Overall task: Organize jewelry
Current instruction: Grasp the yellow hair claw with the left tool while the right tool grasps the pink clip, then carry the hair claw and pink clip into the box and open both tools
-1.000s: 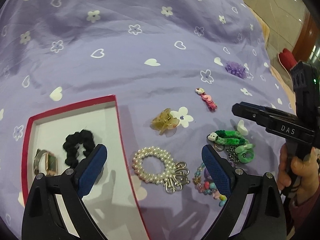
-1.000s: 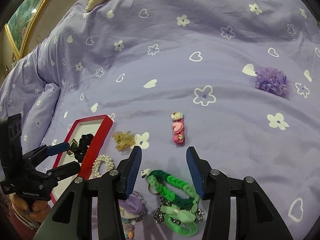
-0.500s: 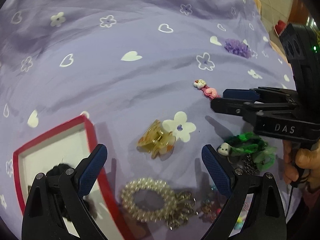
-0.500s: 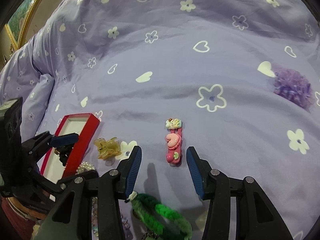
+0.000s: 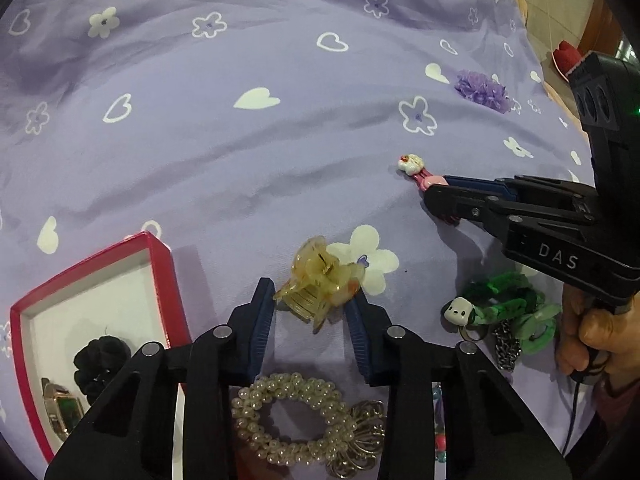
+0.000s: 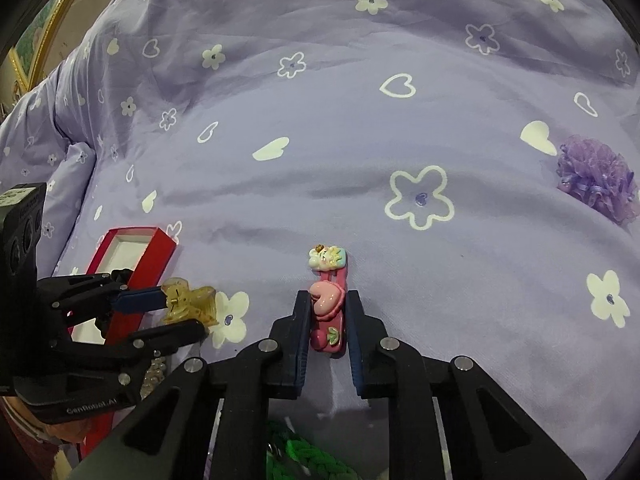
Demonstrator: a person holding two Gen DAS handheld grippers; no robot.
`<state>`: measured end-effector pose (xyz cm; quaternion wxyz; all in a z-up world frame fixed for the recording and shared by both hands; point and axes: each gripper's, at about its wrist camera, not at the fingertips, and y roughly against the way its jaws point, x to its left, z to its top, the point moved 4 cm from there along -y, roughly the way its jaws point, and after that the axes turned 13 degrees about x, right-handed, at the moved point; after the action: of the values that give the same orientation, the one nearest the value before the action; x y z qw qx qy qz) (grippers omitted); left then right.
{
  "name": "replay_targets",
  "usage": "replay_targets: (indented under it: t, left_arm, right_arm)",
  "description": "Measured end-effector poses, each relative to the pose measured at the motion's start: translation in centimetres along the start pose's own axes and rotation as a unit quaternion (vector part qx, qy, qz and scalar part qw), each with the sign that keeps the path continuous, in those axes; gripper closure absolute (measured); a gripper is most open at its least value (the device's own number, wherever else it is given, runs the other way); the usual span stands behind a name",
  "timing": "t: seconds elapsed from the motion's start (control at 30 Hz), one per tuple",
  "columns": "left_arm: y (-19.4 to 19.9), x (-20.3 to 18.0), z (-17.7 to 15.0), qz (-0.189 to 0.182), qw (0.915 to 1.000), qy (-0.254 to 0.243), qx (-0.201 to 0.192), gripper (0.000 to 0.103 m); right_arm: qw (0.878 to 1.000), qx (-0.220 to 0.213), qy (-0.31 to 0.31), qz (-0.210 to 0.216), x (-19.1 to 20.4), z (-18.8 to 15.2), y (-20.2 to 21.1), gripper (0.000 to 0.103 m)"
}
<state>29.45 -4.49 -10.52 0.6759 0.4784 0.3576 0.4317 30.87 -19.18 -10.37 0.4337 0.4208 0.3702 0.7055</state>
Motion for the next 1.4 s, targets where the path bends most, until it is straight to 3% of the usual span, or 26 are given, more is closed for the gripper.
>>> replay_targets:
  t: [0.37,0.57,0.63,0.7,0.83,0.87,0.93,1.17,1.4]
  left_arm:
    - [2.4,-0.9,-1.0,-0.024,0.9993,0.007,-0.026,0.076]
    - [1.4,-1.5,-1.1,-0.026,0.9995,0.014,-0.002,0.077]
    - [1.0,-1.6,-1.1,-0.024,0.9995,0.018,0.004,0.072]
    - [0.6,-1.6,-0.9,-0.019,0.9995,0.025,0.009,0.054]
    - [-0.1,-2.0,-0.5,-0.011,0.9995,0.028,0.013,0.054]
    - [-0.4,-2.1,-0.4,-0.005,0.9995,0.026,0.016,0.057]
    - [-0.8,-2.3,-0.3,0.001,0.9995,0.023,0.019,0.076]
    - [0.7,-2.0,-1.3,-0.007,0.9995,0.031,-0.001,0.075]
    - [4.1,-0.4,-3.9,-0.03,0.9968,0.064,-0.036,0.075]
  right_arm:
    - [0.999,-0.032,-0.009,0.027,0.5,-1.7,3.6,0.087]
    - [0.999,-0.038,-0.012,0.034,0.9,-2.3,4.5,0.087]
    - [0.999,-0.037,-0.014,0.036,0.8,-2.4,4.5,0.087]
    - [0.998,-0.038,-0.017,0.038,0.7,-2.7,4.5,0.087]
    - [0.998,-0.041,-0.025,0.042,0.1,-3.0,4.7,0.087]
    - [0.998,-0.042,-0.027,0.043,0.0,-3.1,4.8,0.087]
    - [0.998,-0.043,-0.03,0.045,-0.2,-3.1,4.8,0.087]
    - [0.997,-0.046,-0.036,0.053,-0.4,-3.6,5.3,0.087]
    - [0.996,-0.052,-0.022,0.072,1.8,-4.2,6.4,0.087]
